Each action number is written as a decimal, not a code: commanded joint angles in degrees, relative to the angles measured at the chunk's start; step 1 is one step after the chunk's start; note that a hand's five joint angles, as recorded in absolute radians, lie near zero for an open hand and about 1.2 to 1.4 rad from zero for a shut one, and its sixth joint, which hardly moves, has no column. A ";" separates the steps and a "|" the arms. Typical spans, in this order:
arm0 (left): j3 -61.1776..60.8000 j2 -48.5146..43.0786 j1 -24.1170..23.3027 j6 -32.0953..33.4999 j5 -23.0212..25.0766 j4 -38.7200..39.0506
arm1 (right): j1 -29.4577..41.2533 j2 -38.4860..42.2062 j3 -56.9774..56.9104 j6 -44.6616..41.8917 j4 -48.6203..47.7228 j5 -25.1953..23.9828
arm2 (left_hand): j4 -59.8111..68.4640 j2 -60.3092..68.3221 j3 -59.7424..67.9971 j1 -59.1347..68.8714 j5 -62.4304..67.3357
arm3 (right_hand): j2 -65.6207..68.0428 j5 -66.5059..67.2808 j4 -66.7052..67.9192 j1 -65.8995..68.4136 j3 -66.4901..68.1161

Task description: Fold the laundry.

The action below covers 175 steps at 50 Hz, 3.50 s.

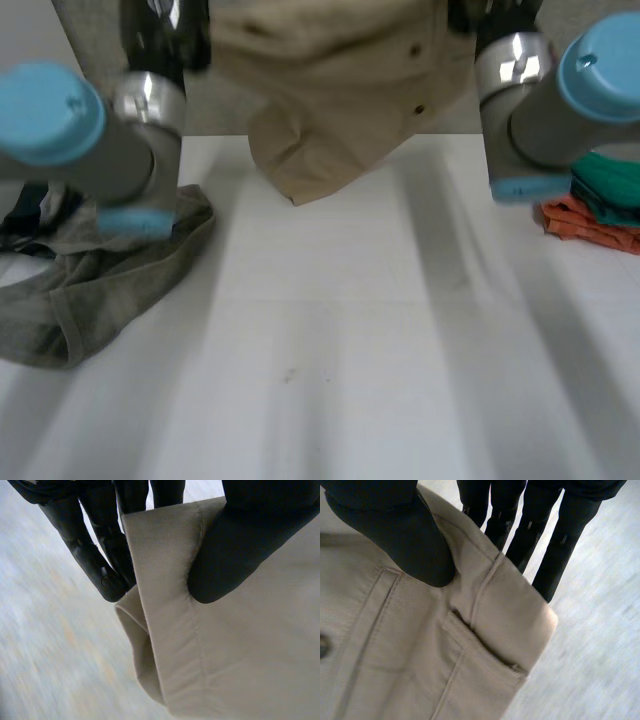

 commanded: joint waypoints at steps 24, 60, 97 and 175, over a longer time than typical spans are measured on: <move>-41.62 11.04 -4.24 -0.69 -0.24 -20.53 | -4.82 -10.04 43.94 -6.66 22.09 -4.90 | -37.13 -37.00 -36.37 -35.58 -33.49 | 12.83 12.07 11.32 16.30 11.97; -34.03 7.23 -5.82 6.94 0.19 -24.03 | -7.45 -14.70 41.93 -14.80 34.62 -11.03 | 11.30 11.42 12.06 12.85 14.94 | 12.83 12.07 11.32 16.30 11.97; -3.68 -6.16 -5.22 8.10 5.10 -43.03 | -10.00 -12.94 42.01 -31.01 49.87 -15.63 | -38.16 -38.03 -37.40 -36.60 -34.52 | 12.83 12.07 11.32 16.30 11.97; -19.69 6.44 -8.81 10.76 -9.13 -49.25 | -10.09 -17.34 44.47 -24.06 44.42 -14.57 | -45.57 -45.44 -44.81 -44.01 -41.93 | 12.83 12.07 11.32 16.30 11.97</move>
